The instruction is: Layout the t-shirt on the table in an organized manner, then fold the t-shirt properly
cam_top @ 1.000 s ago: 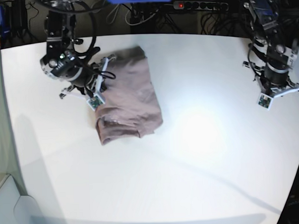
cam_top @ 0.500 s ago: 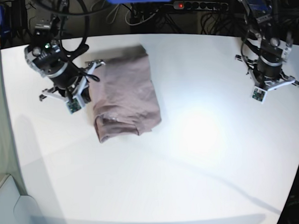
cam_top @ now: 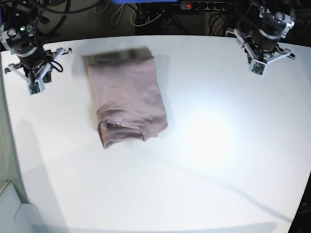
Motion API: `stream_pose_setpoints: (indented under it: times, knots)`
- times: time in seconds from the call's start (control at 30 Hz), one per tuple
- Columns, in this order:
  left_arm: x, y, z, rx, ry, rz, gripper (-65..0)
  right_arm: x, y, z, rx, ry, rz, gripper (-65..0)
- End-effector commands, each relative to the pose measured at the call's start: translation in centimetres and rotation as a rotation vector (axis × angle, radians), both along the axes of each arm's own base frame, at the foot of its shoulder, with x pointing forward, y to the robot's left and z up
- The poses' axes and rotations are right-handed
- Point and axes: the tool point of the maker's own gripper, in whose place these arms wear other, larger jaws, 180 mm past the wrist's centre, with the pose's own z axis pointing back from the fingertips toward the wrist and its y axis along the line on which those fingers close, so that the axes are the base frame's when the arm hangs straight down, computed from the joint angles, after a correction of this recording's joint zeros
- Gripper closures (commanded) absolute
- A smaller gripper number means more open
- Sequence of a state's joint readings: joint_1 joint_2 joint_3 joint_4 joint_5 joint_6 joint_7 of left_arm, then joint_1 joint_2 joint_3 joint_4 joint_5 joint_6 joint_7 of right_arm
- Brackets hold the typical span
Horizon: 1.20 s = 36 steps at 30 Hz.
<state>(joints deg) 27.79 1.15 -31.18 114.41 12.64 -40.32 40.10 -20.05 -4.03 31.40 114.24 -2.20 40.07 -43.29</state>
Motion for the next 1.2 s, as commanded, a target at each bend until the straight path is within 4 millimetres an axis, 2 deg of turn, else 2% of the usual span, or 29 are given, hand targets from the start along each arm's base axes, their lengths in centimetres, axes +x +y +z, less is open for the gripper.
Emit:
stream_pose_setpoints:
  times: [0.0,0.07,0.13,0.33,0.47,0.6,0.7,1.0,1.17]
  knots:
    - [0.0,-0.3,0.4,-0.014,-0.026,0.001,-0.1,0.7,-0.2,0.5,-0.001,-0.032,0.010,0.0]
    - [-1.5,0.3,-0.1,-0.012,0.002,0.033,-0.1,0.7,-0.5,-0.2,0.003,-0.012,0.012,0.0]
    - [-2.6,1.0,-0.4,-0.025,0.014,0.097,-0.1,1.9,-0.1,-0.3,0.023,-0.032,0.021,0.0]
    - [-6.1,5.5,0.4,-0.050,-0.007,0.299,-0.1,3.7,2.0,-0.4,0.055,-0.060,0.084,0.0]
    - [-8.1,8.2,1.0,-0.068,-0.022,0.377,-0.1,3.5,3.8,-1.2,0.083,-0.036,0.125,0.0]
    - [-9.2,10.5,1.4,-0.073,-0.039,0.437,-0.1,2.2,6.6,-3.9,0.153,0.035,0.161,0.0]
    - [-9.3,11.0,1.7,-0.065,-0.048,0.448,-0.1,1.3,8.2,-5.3,0.188,0.081,0.190,0.0]
    - [-8.2,11.3,2.0,-0.060,-0.068,0.436,-0.1,0.4,12.2,-5.9,0.228,0.111,0.298,0.0]
    - [-7.7,11.4,2.2,-0.057,-0.079,0.436,-0.1,0.3,12.3,-5.9,0.227,0.113,0.301,0.0]
